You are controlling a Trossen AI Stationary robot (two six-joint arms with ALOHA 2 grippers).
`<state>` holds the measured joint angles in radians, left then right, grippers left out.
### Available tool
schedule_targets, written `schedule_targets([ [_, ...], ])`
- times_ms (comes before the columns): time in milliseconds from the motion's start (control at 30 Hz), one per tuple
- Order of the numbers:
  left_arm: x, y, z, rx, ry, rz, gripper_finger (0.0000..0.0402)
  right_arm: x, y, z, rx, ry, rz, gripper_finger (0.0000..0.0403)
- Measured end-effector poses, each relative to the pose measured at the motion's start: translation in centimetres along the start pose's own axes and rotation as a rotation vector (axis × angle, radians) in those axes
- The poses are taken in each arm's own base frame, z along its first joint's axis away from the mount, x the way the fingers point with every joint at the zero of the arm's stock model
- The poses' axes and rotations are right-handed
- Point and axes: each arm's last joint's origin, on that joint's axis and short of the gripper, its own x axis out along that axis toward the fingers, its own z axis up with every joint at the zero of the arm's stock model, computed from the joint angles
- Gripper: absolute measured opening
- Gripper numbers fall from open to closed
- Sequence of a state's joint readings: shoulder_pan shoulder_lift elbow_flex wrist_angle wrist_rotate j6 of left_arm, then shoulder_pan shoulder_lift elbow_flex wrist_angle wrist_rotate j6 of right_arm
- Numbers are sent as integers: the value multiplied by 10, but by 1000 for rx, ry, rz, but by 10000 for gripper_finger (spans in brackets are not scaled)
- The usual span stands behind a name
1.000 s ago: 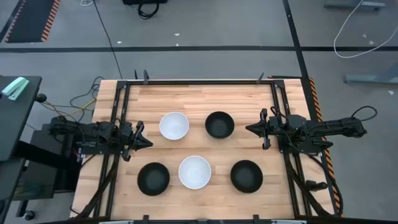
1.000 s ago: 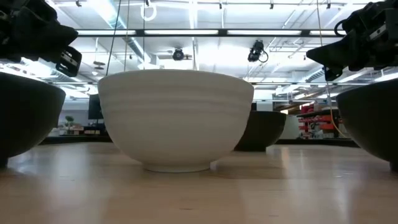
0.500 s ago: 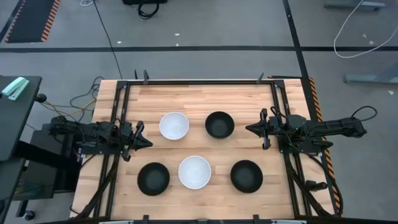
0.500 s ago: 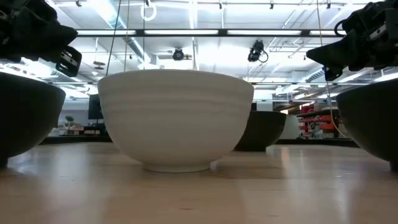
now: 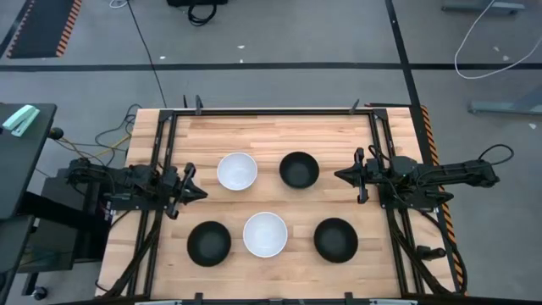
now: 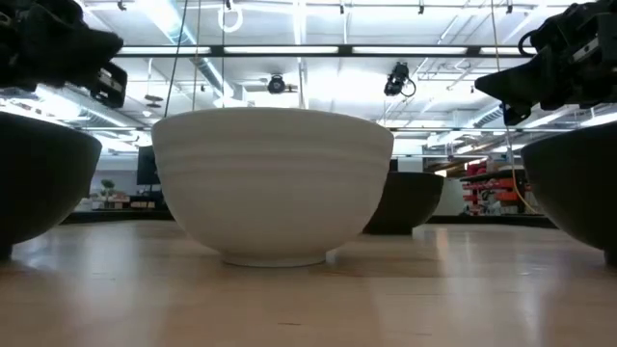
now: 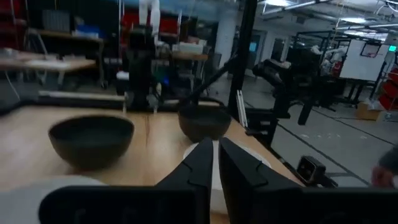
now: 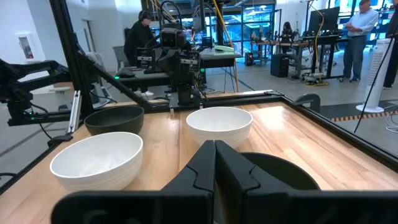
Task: Nest bowls inside each other
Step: Stack the top black bowl on top of the bottom right black bowl
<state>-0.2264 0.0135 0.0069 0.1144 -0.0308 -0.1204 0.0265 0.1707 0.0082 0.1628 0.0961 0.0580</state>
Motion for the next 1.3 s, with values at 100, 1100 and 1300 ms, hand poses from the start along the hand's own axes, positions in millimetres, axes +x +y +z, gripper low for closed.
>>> schedule_targets([
  [100,-1,0,10,43,-111,34,26,0,0,0,0,0,0,14],
  [1100,-15,15,38,-127,-460,666,33,-2,-6,15,34,-168,-233,14],
  [1300,-16,17,37,-417,-573,687,28,-4,-6,24,67,-261,-224,14],
])
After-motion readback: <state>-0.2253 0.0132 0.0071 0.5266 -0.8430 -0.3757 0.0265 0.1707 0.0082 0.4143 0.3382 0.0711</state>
